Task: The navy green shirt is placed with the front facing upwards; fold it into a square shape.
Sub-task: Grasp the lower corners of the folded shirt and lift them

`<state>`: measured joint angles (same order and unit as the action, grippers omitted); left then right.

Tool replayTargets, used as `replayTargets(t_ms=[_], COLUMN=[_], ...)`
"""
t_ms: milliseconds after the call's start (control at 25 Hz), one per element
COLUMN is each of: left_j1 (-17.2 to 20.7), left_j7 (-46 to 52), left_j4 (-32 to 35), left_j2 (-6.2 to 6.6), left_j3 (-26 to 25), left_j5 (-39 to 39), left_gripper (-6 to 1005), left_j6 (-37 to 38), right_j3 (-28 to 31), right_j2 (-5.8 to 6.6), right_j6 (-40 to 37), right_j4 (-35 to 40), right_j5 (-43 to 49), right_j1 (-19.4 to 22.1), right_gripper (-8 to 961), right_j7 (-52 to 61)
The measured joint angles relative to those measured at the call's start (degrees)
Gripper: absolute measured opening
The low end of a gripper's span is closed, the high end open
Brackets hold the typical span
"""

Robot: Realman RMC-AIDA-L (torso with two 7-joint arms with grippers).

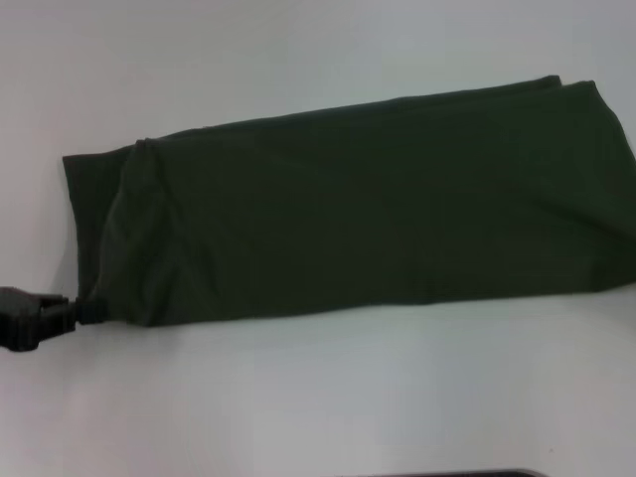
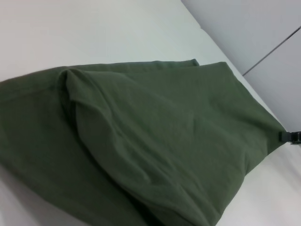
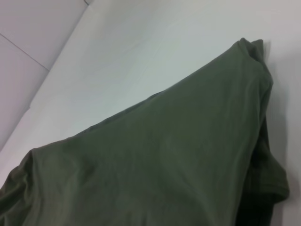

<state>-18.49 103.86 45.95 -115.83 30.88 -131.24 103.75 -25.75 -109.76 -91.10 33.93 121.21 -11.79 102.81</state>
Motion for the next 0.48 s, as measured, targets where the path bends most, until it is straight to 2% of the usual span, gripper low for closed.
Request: replayTargets(t_ms=[480], left_j1=[2.26], left_j7=[-1.75], left_j4=[-0.11], left_j2=[0.54], left_j3=[-0.43], left_j5=[-0.48], left_gripper=[7], left_j6=[2.85], right_j3=[1.61], right_j2=[-0.3], right_j6=[-3.61], right_j4=[-0.07], right_j5=[0.07], right_j1=[4.72], right_gripper=[11], right_j7=[-2.95])
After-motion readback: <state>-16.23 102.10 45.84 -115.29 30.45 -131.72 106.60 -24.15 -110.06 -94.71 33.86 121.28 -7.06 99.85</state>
